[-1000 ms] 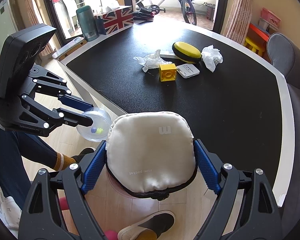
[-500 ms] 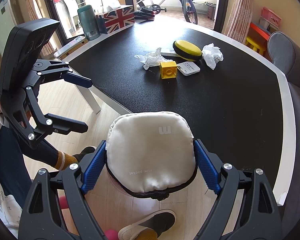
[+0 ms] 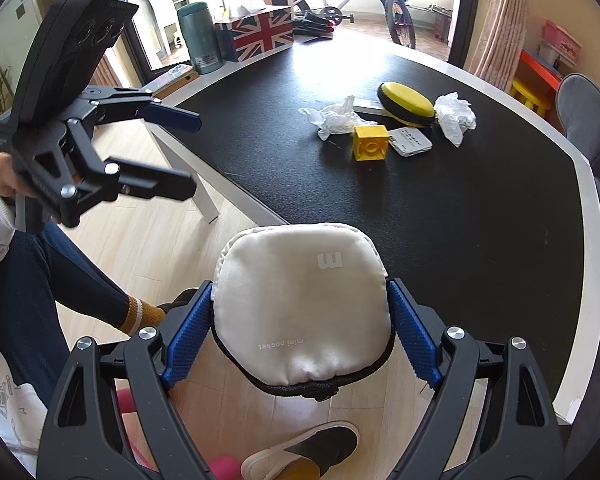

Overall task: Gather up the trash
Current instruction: 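Open the right gripper to drop the white pouch into the bin, then move both open grippers back over the table toward the remaining items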

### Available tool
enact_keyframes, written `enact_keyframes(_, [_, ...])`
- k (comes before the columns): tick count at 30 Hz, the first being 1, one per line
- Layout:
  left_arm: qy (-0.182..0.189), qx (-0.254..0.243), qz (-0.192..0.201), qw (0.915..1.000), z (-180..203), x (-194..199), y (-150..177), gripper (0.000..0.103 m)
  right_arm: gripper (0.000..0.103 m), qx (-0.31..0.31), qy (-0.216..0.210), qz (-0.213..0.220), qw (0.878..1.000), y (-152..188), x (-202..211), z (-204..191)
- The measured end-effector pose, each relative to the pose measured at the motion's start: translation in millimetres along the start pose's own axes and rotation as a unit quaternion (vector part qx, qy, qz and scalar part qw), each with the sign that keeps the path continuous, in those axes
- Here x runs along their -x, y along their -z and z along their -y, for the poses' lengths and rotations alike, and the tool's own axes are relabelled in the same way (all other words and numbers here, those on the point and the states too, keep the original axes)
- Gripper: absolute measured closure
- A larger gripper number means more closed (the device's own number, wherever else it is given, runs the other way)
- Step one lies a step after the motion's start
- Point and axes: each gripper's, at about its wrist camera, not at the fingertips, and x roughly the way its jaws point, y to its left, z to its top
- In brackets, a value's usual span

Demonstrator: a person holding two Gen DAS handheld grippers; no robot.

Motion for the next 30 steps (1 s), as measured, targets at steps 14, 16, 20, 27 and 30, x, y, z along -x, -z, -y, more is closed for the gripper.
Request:
enact_keyframes(14, [-0.009, 0.004, 0.004, 0.9999, -6.8, 3.5, -2.2, 0.008, 0.006, -0.017, 0.011, 0.006, 1.000, -1.1, -1.8, 9.7])
enact_keyframes(16, [-0.009, 0.003, 0.003, 1.0000, -6.1, 2.7, -2.4, 0.008, 0.006, -0.020, 0.011, 0.006, 1.000, -0.9, -1.0, 11.3])
enact_keyframes(20, [-0.008, 0.002, 0.000, 1.0000, -4.9, 1.1, -2.1, 0.008, 0.006, -0.025, 0.014, 0.008, 1.000, -0.7, 0.2, 14.0])
enact_keyframes(27, [-0.008, -0.002, -0.003, 1.0000, -3.3, -1.7, -1.6, 0.008, 0.006, -0.031, 0.020, 0.010, 0.999, 0.0, 0.6, 19.6])
enact_keyframes(30, [-0.008, -0.001, 0.000, 1.0000, -3.9, -1.8, -4.4, 0.008, 0.006, -0.040, 0.029, 0.014, 0.999, -2.7, 1.4, 25.9])
